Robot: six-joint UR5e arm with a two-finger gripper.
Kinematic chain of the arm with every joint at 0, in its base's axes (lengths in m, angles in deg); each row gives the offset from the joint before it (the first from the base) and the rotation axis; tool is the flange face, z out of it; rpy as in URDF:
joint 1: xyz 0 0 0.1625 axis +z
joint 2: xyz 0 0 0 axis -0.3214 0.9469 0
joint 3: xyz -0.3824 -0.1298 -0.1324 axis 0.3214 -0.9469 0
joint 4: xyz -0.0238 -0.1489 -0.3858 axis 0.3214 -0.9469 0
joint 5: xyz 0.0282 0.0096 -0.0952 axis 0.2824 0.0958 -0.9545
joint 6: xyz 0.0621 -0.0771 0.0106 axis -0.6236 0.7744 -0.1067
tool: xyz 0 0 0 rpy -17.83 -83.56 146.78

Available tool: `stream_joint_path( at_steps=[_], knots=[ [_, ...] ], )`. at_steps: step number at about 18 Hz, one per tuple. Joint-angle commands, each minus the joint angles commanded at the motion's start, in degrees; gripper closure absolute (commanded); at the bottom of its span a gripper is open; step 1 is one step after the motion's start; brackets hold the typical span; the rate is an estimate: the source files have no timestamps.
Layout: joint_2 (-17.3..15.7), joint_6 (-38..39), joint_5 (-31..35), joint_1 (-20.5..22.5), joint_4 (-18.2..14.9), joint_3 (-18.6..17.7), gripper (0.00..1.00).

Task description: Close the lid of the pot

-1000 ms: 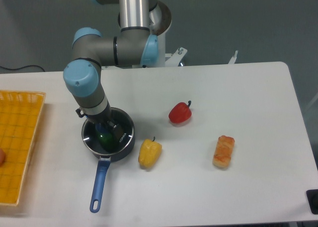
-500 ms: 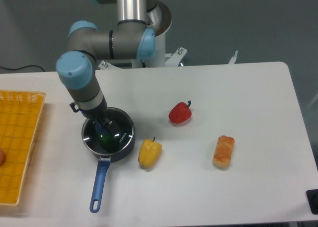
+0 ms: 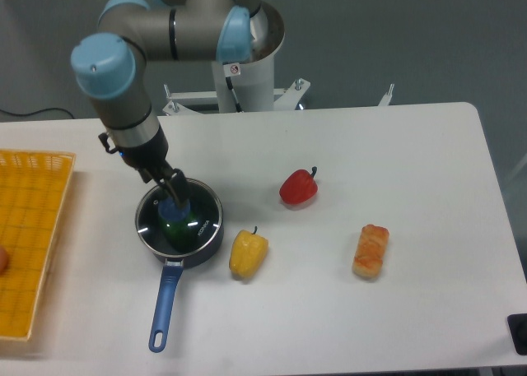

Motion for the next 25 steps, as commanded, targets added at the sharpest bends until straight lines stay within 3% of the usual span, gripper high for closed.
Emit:
stream_joint_path(
  at_steps=[4,6,10,15,19,25],
  knots=[
    [-1.0,-20.2,-0.6,9.6,-5.4,0.5,0.00],
    [-1.0,-29.1,-0.7,14.1,-5.6,0.6,0.00],
    [0.1,-38.4,-2.4,23.0,-5.5,1.9,0.00],
    [6.0,-51.7,-4.7,31.7,-5.3,6.7,0.00],
    [10.9,-57.7,-5.0,35.4,-3.9,9.1,0.00],
    [14.4,-61.3,-7.4,39.7,-0.7,9.1,0.00]
  ],
)
